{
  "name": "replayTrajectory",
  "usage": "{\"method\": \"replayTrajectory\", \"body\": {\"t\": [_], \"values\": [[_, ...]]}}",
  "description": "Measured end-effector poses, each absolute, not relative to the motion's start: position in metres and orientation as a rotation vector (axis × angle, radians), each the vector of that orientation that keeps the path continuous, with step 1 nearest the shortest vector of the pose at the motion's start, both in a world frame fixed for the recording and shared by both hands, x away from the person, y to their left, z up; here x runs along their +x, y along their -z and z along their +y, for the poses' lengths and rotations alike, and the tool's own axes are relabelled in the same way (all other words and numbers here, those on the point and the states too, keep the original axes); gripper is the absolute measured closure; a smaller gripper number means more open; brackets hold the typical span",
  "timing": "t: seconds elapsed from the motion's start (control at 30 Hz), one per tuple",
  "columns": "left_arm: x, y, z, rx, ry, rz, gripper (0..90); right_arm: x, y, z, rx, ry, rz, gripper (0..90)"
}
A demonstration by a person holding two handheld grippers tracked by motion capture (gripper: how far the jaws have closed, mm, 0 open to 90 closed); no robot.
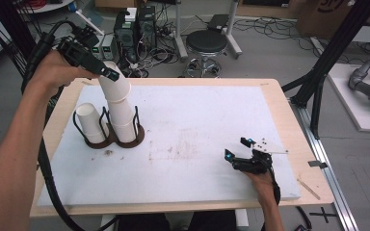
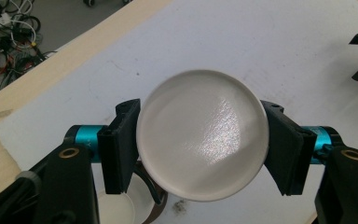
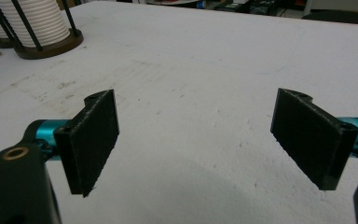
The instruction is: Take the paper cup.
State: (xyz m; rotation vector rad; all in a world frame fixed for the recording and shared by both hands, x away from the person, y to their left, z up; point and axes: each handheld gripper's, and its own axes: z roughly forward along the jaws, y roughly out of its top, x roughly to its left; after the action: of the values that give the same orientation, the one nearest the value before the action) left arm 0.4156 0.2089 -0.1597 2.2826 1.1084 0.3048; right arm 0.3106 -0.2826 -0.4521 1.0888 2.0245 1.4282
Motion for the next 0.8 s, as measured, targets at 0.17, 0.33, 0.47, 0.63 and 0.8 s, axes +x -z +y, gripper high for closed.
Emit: {"method": "replayTrajectory", "body": {"t": [0.17,0.33,0.47,0.63,0.8], "values": [[0.413,0.158,0.212,2.280,-0.298,1.098,34.8,0.311,0.452,-0.283,1.093,-1.431,2.027,15.7],[0.409,0.156,0.215,2.265,-0.288,1.072,34.8,0.311,0.452,-0.283,1.092,-1.429,2.028,15.6],[0.402,0.155,0.219,2.240,-0.270,1.017,34.9,0.311,0.452,-0.283,1.092,-1.430,2.027,15.6],[0.391,0.155,0.226,2.204,-0.256,0.951,34.8,0.311,0.452,-0.283,1.092,-1.429,2.027,15.6],[0.379,0.158,0.231,2.157,-0.259,0.884,34.8,0.311,0.452,-0.283,1.092,-1.428,2.027,15.6]]}}
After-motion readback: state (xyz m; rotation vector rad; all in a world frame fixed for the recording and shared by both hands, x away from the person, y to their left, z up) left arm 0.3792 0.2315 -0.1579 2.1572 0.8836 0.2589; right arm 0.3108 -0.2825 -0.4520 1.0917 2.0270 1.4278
